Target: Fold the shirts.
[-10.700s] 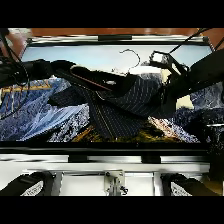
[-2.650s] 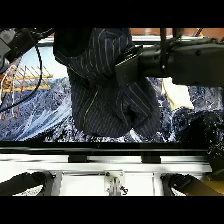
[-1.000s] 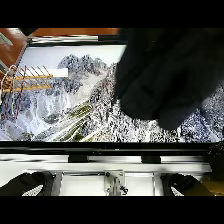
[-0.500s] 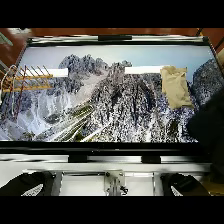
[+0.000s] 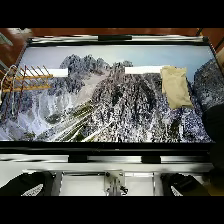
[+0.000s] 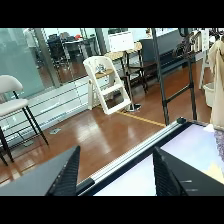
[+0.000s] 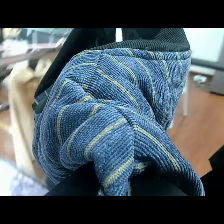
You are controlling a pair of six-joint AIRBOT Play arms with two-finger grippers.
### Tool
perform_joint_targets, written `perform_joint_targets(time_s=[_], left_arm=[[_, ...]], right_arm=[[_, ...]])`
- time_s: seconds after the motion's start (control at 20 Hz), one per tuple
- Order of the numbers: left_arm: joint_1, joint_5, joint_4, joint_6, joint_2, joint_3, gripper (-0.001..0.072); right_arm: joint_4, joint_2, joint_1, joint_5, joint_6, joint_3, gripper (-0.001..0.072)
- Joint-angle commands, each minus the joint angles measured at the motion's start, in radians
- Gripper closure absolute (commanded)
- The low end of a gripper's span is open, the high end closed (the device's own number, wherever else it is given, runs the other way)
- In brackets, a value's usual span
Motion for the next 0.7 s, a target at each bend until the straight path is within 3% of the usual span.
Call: perform_joint_targets(time_s=[0.0,0.3,0.65], left_arm=[[0.000,-0.001,0.000,-0.009,-0.001,0.000,0.0173],[0.000,-0.002,0.001,-0.010,-0.001,0.000,0.0173],[0.000,-0.002,0.004,-0.009,-0.002,-0.002,0.0173]], right_arm=[[-0.080,-0.013,-0.001,-0.011,0.065,0.000,0.0605],[-0.051,-0.130,-0.002,-0.016,0.067,0.000,0.0605],[0.072,-0.256,-0.242,0.097,0.134,0.000,0.0605]])
